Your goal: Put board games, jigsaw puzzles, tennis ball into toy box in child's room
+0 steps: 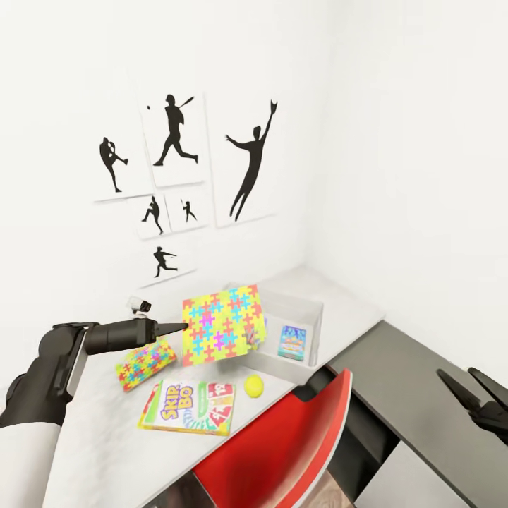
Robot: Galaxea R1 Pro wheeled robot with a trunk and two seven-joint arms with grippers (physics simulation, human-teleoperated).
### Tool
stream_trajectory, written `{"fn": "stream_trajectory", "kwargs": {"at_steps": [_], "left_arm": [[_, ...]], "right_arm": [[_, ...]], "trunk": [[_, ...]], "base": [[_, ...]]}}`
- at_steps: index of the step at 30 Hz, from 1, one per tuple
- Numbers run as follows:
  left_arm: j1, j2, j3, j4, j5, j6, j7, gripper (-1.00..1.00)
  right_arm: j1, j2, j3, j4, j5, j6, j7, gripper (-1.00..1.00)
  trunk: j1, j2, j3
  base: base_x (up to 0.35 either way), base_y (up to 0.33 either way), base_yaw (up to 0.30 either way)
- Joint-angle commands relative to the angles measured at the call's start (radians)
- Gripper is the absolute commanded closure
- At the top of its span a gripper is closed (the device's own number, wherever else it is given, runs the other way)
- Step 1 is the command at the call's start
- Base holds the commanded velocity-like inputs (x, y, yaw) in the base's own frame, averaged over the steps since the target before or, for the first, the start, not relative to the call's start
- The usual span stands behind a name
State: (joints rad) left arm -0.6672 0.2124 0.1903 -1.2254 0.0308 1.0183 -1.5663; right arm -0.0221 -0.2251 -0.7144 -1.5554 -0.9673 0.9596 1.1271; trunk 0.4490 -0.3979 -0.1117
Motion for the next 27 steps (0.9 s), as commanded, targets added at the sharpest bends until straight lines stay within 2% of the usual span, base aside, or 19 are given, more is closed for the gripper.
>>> {"fn": "stream_trajectory", "kwargs": {"at_steps": [1, 12, 27], "left_arm": [[-0.001, 0.000, 0.000, 0.000, -0.001, 0.011, -0.004, 1.00], [0.000, -0.001, 0.001, 0.000, -0.001, 0.011, -0.004, 1.00], [-0.001, 0.001, 0.003, 0.000, 0.001, 0.011, -0.004, 1.00]], "right_arm": [[-0.001, 0.000, -0.001, 0.000, -0.001, 0.004, 0.002, -1.00], [-0.001, 0.000, 0.000, 0.001, -0.001, 0.004, 0.002, -1.00], [-0.001, 0.001, 0.000, 0.000, -0.001, 0.004, 0.002, -1.00]], "trunk": [[0.001, -0.002, -0.002], [0.001, -0.002, 0.001], [0.001, -0.002, 0.002]], "base": [[0.246, -0.214, 0.000], [0.170, -0.232, -0.055], [0.014, -0.024, -0.007]]}}
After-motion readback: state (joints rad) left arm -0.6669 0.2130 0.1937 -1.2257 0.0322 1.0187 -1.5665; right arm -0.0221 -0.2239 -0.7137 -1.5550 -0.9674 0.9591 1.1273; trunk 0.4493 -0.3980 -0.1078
